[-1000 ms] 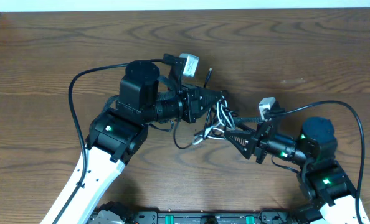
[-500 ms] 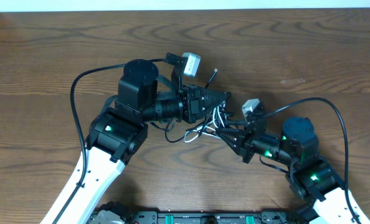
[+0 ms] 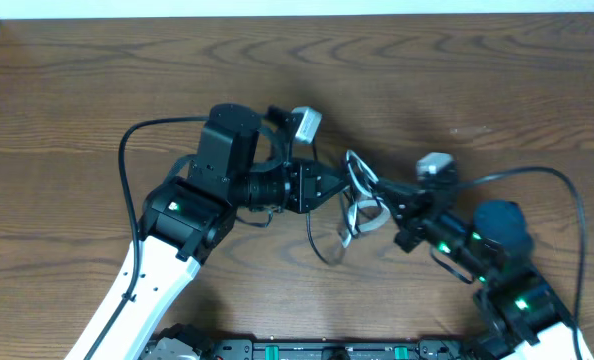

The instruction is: Untangle cables

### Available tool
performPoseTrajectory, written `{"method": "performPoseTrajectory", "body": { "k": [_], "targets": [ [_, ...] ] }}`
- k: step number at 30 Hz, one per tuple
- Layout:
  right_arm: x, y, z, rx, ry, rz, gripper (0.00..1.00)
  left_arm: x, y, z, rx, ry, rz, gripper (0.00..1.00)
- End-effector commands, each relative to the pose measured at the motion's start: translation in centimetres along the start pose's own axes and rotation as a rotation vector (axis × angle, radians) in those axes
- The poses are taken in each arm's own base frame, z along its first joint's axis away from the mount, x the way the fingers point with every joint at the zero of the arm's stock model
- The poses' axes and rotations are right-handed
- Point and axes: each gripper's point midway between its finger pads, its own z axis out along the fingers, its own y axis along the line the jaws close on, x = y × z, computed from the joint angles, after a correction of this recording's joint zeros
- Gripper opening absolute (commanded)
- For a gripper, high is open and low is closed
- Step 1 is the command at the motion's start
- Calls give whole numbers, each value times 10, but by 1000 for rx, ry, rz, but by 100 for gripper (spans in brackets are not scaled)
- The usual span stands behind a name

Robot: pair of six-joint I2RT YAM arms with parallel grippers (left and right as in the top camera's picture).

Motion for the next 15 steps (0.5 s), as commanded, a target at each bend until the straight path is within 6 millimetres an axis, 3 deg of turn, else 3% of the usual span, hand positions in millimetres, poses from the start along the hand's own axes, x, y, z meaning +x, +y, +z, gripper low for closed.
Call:
{"method": "performPoseTrajectory", "body": {
  "k": [1,3,5,11,15],
  "targets": [
    [-27,-22,-24,143,-114,0,1,-7,48,-10,-250,-72,-11,8],
    [-32,-35,-39,221,-151,10,1,-2,77,-20,-403,-81,-62,8],
    [-35,-41,-49,261,-174,24,1,3,91,-26,-479,-79,-86,8],
    [-42,-51,-64,315,-222,33,1,7,100,-31,-535,-72,-99,8],
    [-45,-78,-77,469,-264,75,1,8,117,-42,-647,-92,-105,8]
  ]
}}
